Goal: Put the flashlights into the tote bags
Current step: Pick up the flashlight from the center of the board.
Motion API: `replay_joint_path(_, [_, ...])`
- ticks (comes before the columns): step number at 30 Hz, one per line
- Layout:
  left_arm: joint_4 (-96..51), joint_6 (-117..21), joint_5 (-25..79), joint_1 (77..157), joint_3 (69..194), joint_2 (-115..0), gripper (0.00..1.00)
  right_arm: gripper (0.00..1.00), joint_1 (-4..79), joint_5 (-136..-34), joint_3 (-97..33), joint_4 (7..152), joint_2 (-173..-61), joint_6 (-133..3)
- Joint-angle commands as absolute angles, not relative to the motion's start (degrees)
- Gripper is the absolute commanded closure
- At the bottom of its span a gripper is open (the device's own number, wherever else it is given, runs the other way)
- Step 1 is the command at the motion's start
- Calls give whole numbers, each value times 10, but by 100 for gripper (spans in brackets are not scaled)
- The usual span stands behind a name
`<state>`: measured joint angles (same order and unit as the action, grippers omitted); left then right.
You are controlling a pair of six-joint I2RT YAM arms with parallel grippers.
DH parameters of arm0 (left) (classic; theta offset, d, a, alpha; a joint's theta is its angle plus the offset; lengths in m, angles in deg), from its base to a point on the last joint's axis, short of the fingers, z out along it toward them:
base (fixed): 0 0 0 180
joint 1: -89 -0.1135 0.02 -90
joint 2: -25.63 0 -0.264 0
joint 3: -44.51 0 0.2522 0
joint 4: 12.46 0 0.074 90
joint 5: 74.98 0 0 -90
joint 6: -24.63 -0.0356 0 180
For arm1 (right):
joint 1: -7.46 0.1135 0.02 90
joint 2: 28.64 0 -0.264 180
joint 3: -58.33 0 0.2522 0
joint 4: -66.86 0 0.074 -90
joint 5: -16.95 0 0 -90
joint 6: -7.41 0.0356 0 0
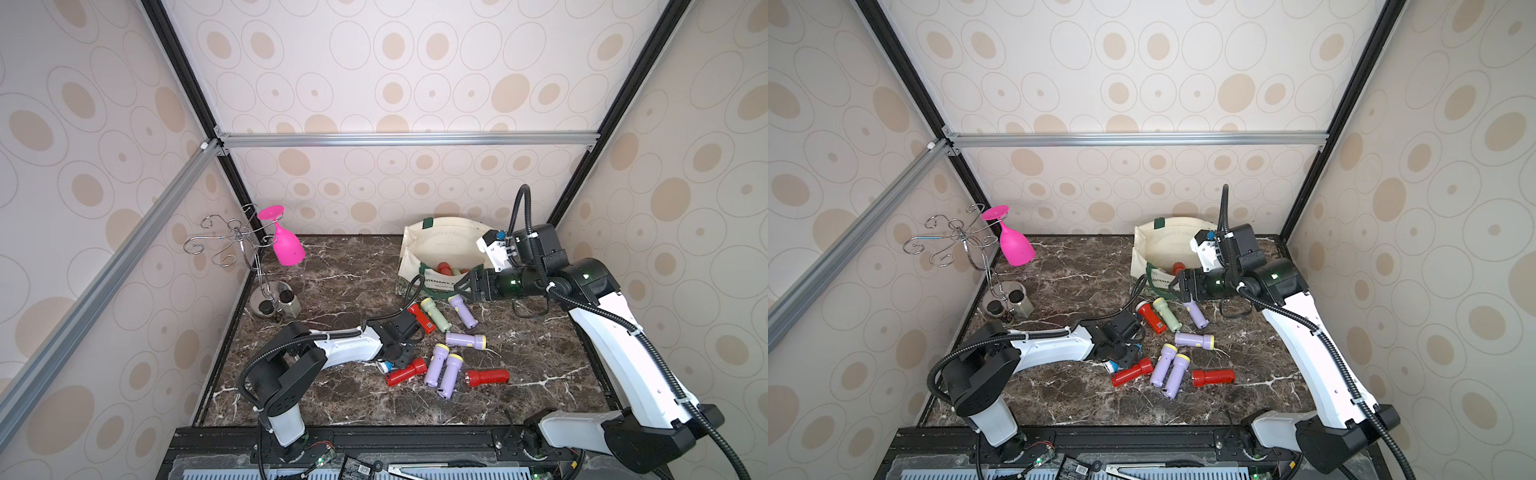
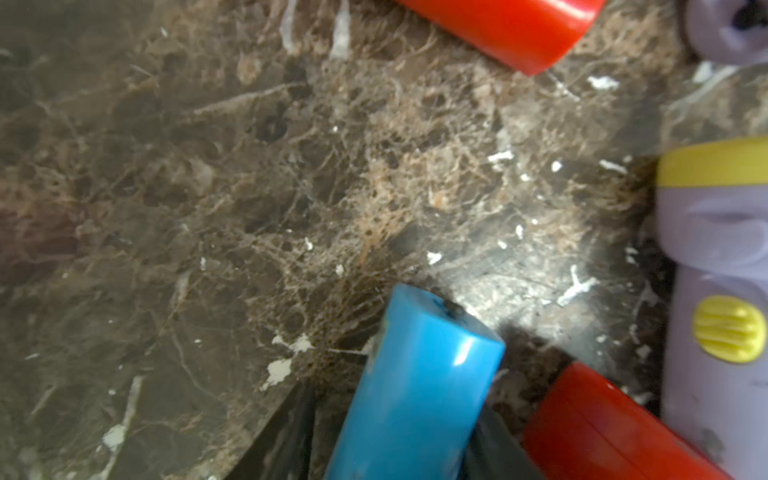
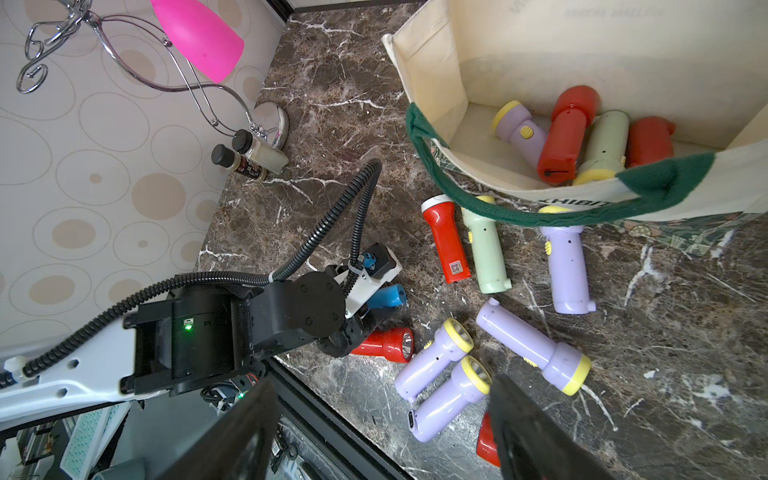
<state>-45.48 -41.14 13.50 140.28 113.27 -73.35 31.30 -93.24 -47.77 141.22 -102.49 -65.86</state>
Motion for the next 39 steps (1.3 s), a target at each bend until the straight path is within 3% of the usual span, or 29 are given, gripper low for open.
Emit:
replay_joint_path(1, [-460,-405,118,1409,1146,-740,54,19,317,-935,-480,1411,-1020,-656])
replay_joint_path(15, [-455,-356,104,1404,1115,-674,78,21,317,-949,-469,1399,-1024,-655])
replay_joint_path(28, [-303,-278,152,1370,1092,-435,82,19,317,-1125,-389,1274,-1008,-610])
replay_joint_path(39, [-166,-239,232,1360,1175,-424,82,4,316,-1274,-321,1118,-972,-610])
